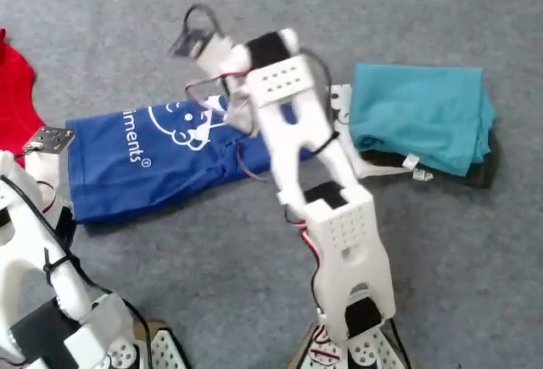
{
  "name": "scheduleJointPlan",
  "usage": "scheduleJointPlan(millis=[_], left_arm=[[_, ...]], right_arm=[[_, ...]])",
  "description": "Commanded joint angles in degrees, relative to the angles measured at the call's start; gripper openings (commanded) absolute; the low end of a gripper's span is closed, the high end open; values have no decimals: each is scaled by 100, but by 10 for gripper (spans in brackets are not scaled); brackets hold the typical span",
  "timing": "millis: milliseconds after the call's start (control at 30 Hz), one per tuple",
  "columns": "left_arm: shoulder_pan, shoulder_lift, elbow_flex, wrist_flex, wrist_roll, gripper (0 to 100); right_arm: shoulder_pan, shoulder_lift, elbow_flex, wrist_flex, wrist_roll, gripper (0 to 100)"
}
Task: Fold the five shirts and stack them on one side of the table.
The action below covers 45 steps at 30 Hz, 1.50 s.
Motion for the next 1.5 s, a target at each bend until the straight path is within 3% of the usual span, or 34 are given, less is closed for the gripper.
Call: scheduleJointPlan(millis=[0,267,367,500,667,767,900,1067,1300,1467], left_arm=[[-57,-202,-224,53,9,30],[-40,-149,-198,53,9,30],[-22,-149,-48,-88,0,30],[-4,-193,136,-237,-9,30],[-48,-202,13,-176,9,33],[-4,-202,-435,290,105,41],[13,-132,-1499,905,1143,177],[154,88,-2431,914,2321,223],[321,2198,-3415,949,3578,266],[488,3763,-4637,949,3727,268]], right_arm=[[-290,-268,593,-554,-53,15],[-440,1112,769,-2048,-53,15],[-431,1473,505,-2154,-53,15],[-431,1490,-180,-1679,-53,15],[-404,1525,-1648,123,-26,15],[-62,1490,-2114,185,-62,15],[290,1279,-2554,193,-246,15],[404,778,-2545,193,-501,15],[360,66,-2097,193,-1064,15],[360,-541,-1332,193,-1222,15]])
